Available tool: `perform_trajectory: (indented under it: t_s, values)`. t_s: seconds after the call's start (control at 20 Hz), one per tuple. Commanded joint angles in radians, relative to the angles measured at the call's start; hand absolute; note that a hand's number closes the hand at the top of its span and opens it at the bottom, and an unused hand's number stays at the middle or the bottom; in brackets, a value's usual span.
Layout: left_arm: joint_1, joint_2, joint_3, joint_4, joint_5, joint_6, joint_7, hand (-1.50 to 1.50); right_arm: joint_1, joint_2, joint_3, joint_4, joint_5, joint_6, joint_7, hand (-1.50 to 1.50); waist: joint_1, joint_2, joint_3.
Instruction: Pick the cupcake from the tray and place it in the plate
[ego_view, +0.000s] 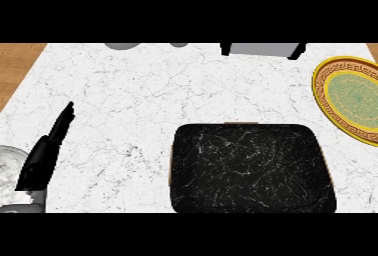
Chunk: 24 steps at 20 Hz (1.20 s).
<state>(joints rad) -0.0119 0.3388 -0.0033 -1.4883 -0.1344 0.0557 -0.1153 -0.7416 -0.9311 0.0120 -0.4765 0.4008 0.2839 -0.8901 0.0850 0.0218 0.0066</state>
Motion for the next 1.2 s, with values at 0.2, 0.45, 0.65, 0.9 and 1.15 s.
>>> perform_trajectory:
  t_s: [0.2, 0.45, 0.65, 0.9, 1.15]
  values:
    - [0.016, 0.014, 0.028, 0.023, -0.003, -0.002, -0.015, 0.00, -0.136, 0.154, 0.019, 0.192, 0.017, 0.086, 0.070, 1.50, -0.016, -0.002, -0.004]
    - [0.045, -0.001, 0.025, 0.039, -0.011, 0.001, -0.044, 0.00, -0.161, 0.165, 0.030, 0.291, 0.057, 0.061, 0.065, -1.50, -0.018, 0.002, -0.003]
    - [0.011, -0.020, 0.027, 0.070, -0.019, 0.018, -0.018, 0.00, -0.167, 0.182, -0.047, 0.318, -0.016, 0.067, 0.012, -1.50, -0.035, 0.000, -0.003]
    - [0.049, 0.014, 0.040, 0.017, -0.002, -0.015, -0.016, 0.00, -0.224, 0.142, -0.179, 0.379, -0.146, 0.123, 0.089, -1.50, -0.021, 0.002, -0.002]
    - [0.009, -0.005, 0.030, -0.009, -0.004, -0.004, 0.027, 0.00, -0.192, 0.055, -0.256, 0.438, -0.218, 0.170, 0.141, -1.50, -0.020, 0.011, 0.002]
